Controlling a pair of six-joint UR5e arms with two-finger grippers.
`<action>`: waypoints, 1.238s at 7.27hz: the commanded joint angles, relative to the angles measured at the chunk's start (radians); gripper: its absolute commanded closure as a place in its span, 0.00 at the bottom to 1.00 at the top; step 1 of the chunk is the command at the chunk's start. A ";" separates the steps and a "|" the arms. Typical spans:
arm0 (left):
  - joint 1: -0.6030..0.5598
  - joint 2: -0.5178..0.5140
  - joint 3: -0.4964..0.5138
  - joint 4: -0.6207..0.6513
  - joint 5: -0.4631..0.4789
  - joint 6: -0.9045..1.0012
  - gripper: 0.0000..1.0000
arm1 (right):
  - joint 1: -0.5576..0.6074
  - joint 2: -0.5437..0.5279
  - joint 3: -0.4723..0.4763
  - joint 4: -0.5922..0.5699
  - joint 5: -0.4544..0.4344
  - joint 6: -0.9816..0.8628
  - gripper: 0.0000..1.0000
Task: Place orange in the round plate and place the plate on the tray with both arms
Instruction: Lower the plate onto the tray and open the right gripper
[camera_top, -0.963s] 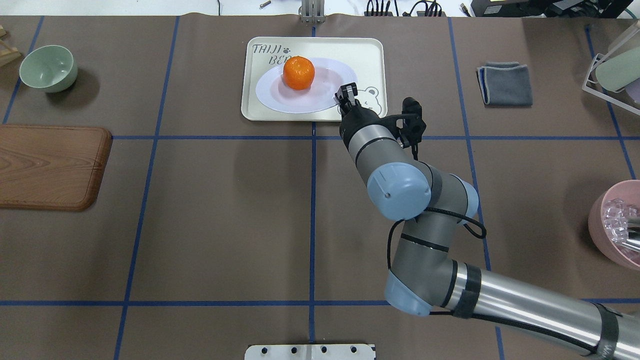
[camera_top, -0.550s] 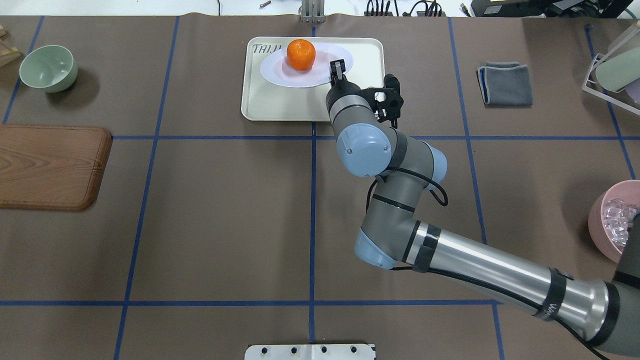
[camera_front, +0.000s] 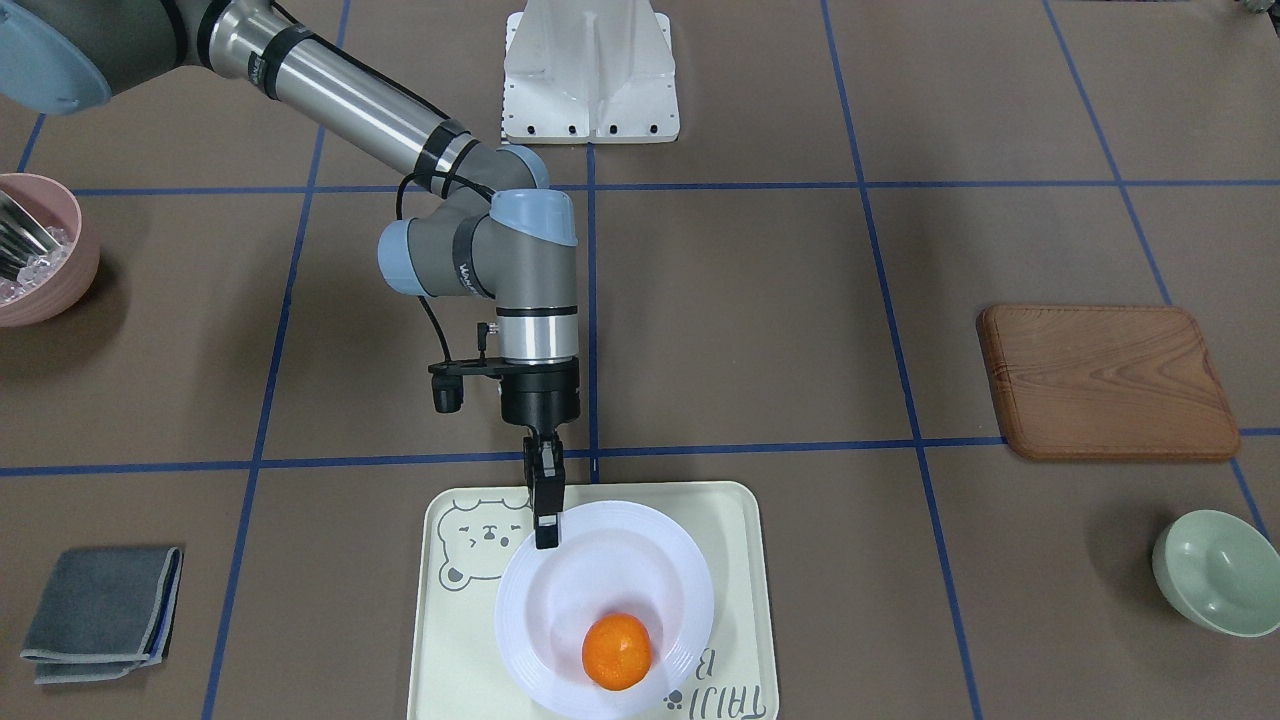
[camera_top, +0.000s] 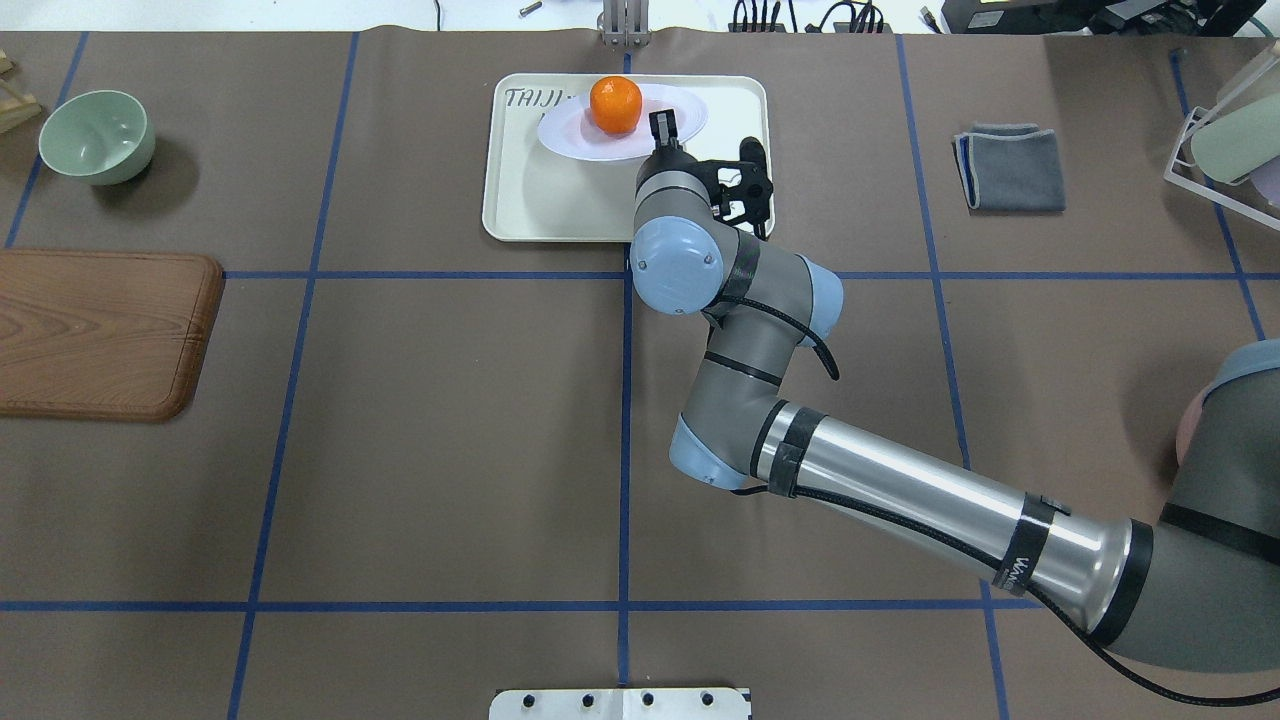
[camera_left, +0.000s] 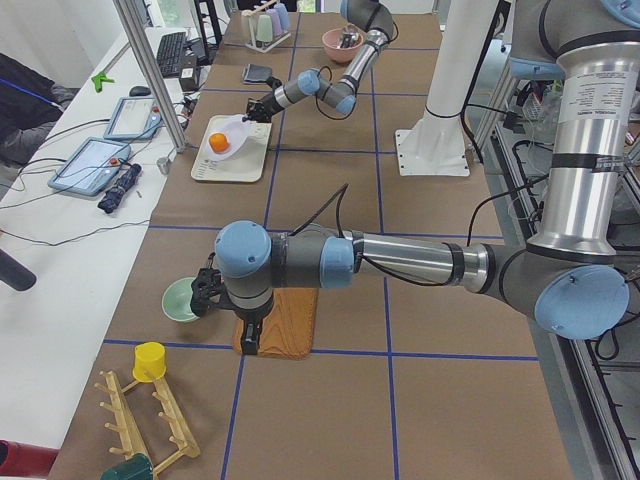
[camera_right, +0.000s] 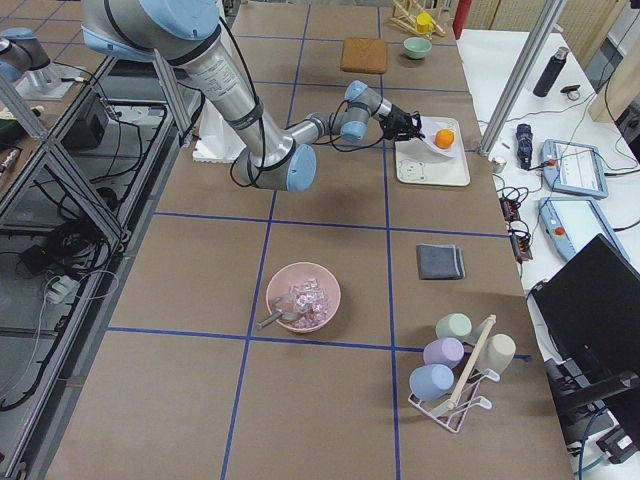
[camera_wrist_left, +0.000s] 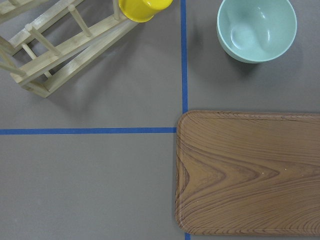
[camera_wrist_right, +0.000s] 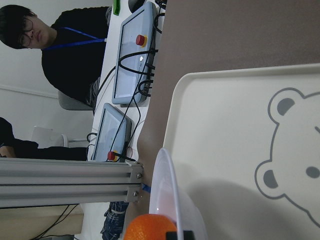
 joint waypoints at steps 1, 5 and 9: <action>0.011 0.000 -0.001 0.000 -0.001 0.000 0.01 | 0.000 -0.003 0.002 -0.004 0.006 -0.023 0.34; 0.012 0.000 -0.007 0.002 0.001 0.001 0.01 | -0.031 -0.285 0.340 0.000 0.101 -0.398 0.00; 0.013 0.001 -0.007 0.000 0.000 0.008 0.01 | 0.239 -0.425 0.404 -0.012 0.663 -0.985 0.00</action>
